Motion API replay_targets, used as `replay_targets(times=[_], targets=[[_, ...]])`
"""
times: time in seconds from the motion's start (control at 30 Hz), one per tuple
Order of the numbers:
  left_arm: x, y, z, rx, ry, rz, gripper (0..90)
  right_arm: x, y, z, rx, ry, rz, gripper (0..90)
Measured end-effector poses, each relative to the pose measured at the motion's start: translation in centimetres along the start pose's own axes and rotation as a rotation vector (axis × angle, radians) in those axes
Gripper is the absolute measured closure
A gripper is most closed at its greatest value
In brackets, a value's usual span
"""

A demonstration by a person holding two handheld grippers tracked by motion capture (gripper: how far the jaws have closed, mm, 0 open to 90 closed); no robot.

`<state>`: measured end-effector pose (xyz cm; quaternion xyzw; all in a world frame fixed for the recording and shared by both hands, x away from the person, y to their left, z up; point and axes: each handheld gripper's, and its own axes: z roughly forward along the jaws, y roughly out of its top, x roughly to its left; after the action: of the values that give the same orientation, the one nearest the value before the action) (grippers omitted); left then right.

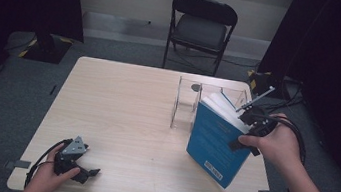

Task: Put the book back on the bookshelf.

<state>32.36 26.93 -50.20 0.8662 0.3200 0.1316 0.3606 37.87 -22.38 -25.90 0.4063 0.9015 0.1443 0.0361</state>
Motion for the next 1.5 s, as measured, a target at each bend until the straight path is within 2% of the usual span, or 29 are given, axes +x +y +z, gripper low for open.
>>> replay_targets(times=[0.17, 0.2, 0.37, 0.5, 0.9, 1.1, 1.5], targets=[[0.0, 0.0, 0.0, -0.001, -0.002, 0.000, 0.0, -0.5, -0.6, -0.4, -0.001, -0.013, 0.005, 61.7], [0.0, 0.0, 0.0, -0.001, -0.002, 0.000, 0.0, -0.5, -0.6, -0.4, 0.002, -0.013, 0.022, 61.7], [0.0, 0.0, 0.0, -0.001, -0.003, 0.002, 0.0, -1.0, -1.0, -0.7, 0.002, -0.019, 0.041, 61.7], [0.0, 0.0, 0.0, 0.000, -0.003, 0.003, 0.0, -1.2, -1.2, -0.9, -0.004, -0.034, 0.039, 61.7], [0.0, 0.0, 0.0, 0.001, -0.003, 0.002, 0.0, -2.2, -1.9, -1.1, 0.000, -0.035, 0.088, 61.7], [0.0, 0.0, 0.0, 0.001, -0.006, -0.004, 0.0, -2.8, -2.4, -1.4, -0.005, -0.034, 0.093, 61.7], [0.0, 0.0, 0.1, 0.001, -0.007, -0.002, 0.0, -4.1, -3.3, -2.1, -0.015, -0.059, 0.138, 61.7]])
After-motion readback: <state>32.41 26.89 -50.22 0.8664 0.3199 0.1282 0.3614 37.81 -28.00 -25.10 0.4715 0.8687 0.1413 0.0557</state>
